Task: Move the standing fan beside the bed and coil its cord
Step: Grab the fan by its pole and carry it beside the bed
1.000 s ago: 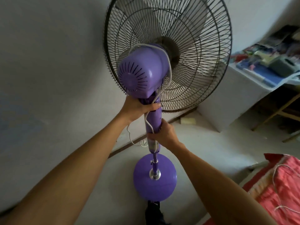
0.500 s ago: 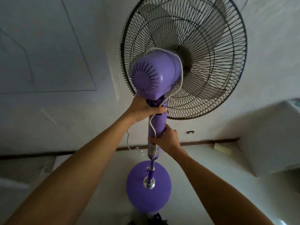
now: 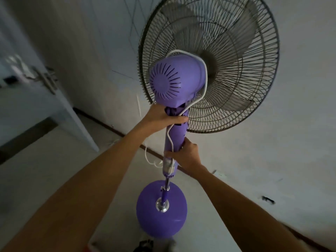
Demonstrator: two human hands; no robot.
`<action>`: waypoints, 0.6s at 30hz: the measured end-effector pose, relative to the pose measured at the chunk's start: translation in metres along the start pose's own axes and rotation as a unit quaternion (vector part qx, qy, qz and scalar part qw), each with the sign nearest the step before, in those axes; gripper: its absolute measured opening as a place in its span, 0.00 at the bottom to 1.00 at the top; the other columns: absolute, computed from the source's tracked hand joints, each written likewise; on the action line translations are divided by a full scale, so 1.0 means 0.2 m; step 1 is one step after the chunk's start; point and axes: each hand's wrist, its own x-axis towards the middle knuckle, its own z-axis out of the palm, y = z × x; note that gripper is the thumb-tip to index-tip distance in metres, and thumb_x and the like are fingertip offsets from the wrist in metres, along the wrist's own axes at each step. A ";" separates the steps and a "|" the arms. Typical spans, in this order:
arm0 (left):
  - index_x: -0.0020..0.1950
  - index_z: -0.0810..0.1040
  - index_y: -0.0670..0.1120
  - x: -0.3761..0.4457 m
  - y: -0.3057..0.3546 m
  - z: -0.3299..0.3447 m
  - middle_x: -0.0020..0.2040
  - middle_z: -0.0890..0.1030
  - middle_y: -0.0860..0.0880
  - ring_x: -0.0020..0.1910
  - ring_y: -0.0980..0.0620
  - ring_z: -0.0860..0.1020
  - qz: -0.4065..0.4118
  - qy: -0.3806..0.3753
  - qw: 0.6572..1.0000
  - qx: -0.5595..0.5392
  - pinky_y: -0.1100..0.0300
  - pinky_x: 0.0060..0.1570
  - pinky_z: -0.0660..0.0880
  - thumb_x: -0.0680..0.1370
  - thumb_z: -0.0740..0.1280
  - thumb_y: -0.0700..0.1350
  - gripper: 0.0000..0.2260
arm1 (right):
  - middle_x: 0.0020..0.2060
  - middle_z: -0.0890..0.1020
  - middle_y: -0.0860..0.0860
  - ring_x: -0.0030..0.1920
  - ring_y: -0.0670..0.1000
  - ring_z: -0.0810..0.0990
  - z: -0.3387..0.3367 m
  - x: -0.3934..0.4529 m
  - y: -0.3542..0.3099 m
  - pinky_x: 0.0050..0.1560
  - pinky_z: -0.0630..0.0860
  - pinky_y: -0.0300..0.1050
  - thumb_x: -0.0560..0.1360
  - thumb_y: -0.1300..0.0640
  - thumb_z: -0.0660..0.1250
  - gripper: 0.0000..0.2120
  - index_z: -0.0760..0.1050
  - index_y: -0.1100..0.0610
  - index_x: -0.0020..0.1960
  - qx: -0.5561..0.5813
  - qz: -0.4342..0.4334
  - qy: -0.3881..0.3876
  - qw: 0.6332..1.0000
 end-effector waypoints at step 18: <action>0.58 0.81 0.55 -0.47 -0.58 -1.55 0.58 0.84 0.52 0.56 0.55 0.83 -0.083 0.299 0.951 0.006 0.53 0.55 0.82 0.61 0.82 0.55 0.27 | 0.44 0.83 0.49 0.40 0.49 0.80 1.27 0.24 -1.05 0.42 0.81 0.45 0.56 0.44 0.81 0.28 0.74 0.50 0.51 -0.063 -0.187 -0.225 0.954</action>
